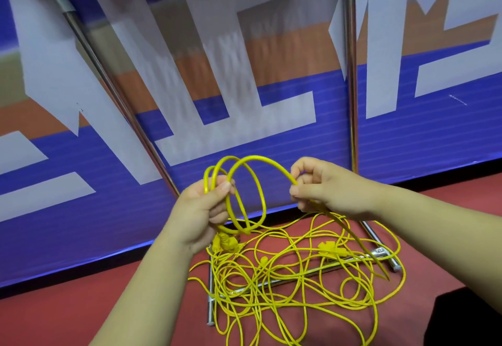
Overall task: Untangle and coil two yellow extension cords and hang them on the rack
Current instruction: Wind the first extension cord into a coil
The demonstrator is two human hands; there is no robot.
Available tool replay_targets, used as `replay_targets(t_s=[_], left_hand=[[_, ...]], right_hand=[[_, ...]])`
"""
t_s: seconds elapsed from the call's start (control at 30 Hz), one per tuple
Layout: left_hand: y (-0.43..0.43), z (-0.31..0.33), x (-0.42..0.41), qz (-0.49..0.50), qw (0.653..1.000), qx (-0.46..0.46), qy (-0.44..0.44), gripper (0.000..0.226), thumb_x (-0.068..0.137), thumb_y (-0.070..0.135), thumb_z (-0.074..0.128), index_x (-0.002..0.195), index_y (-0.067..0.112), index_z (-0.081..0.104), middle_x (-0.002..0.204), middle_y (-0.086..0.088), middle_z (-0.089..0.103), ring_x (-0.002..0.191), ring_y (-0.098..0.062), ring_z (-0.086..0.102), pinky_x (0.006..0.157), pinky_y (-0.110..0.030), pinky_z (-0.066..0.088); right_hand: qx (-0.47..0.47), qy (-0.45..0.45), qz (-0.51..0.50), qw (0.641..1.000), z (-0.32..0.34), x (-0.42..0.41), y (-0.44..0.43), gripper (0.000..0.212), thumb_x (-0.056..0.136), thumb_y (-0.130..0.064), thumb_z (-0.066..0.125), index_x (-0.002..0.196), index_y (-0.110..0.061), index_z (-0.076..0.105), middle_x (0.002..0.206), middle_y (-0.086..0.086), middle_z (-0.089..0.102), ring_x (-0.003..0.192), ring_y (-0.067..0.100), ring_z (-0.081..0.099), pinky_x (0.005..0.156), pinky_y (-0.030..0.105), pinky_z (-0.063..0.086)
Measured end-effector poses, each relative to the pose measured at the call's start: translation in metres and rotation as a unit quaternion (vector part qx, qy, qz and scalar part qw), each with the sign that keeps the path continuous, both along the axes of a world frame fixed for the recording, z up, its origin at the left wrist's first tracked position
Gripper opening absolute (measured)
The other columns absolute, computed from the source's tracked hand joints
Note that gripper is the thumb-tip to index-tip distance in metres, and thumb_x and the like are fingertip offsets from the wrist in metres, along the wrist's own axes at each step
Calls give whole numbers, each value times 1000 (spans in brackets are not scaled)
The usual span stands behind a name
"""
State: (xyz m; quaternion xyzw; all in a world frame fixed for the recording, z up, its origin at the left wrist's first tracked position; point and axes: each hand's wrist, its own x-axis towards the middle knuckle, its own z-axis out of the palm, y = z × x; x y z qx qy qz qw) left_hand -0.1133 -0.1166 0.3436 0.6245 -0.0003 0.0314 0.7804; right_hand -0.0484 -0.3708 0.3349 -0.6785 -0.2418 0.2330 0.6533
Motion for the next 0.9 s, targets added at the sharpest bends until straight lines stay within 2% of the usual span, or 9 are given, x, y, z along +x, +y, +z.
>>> replay_targets(t_s=[0.17, 0.27, 0.33, 0.43, 0.5, 0.6, 0.7, 0.8, 0.9], left_hand=[[19, -7, 0, 26, 998, -29, 43, 11, 90, 12, 57, 90, 1, 58, 63, 2, 49, 40, -1, 28, 36, -12, 23], [22, -16, 4, 93, 987, 64, 114, 25, 99, 27, 54, 98, 5, 66, 69, 3, 53, 43, -6, 30, 37, -17, 23], [22, -20, 5, 116, 972, 142, 148, 34, 105, 29, 46, 97, 4, 68, 66, 2, 52, 43, -8, 32, 39, -20, 23], [19, -24, 2, 99, 945, 268, 159, 34, 106, 26, 42, 88, 8, 64, 69, -1, 49, 49, -10, 39, 45, -23, 29], [15, -23, 0, 82, 940, 289, 160, 34, 106, 26, 42, 82, 11, 60, 73, -3, 52, 57, -11, 48, 51, -25, 35], [9, -20, -3, 28, 957, 229, 176, 34, 107, 26, 39, 80, 13, 54, 80, -8, 65, 73, -18, 67, 60, -27, 51], [3, -17, -9, -40, 973, 111, 200, 30, 107, 25, 39, 84, 11, 52, 82, -19, 69, 84, -35, 73, 69, -36, 59], [-5, -13, -12, -84, 971, 61, 213, 21, 100, 23, 48, 86, 9, 54, 68, -18, 65, 70, -36, 72, 66, -40, 60], [-14, -8, -11, -107, 973, 10, 205, 18, 90, 25, 54, 87, 7, 54, 54, -8, 49, 45, -22, 53, 54, -34, 53]], right_hand=[[-15, -36, -55, 998, -2, 6, -1, 10, 94, -2, 63, 99, -9, 67, 82, 4, 75, 69, 13, 67, 65, 22, 54], [-129, -192, -107, 967, -4, 11, -3, 8, 91, -14, 70, 94, -19, 75, 66, -7, 71, 60, 1, 63, 60, 15, 48], [-206, -281, -83, 934, -2, 11, -4, 9, 91, -21, 71, 94, -28, 77, 64, -11, 68, 59, -2, 60, 58, 11, 42], [-253, -332, -16, 908, 0, 8, 0, 11, 92, -28, 69, 98, -34, 77, 77, -14, 70, 76, -2, 63, 65, 15, 45], [-257, -343, 13, 903, 1, 7, 4, 11, 93, -31, 68, 100, -34, 76, 87, -12, 73, 83, 3, 65, 73, 26, 51], [-239, -337, 49, 909, 7, 4, 9, 12, 94, -30, 68, 101, -32, 76, 89, -12, 74, 84, 5, 66, 75, 26, 50], [-197, -312, 38, 929, 12, 3, 8, 12, 93, -26, 70, 101, -30, 77, 78, -21, 71, 75, -1, 64, 65, 14, 45], [-135, -273, -14, 952, 13, 7, 8, 10, 90, -24, 73, 97, -30, 78, 76, -8, 73, 69, 0, 64, 67, 21, 50], [-89, -225, -62, 968, 11, 9, 9, 7, 87, -21, 76, 91, -26, 78, 70, 0, 72, 63, 9, 61, 63, 30, 52]])
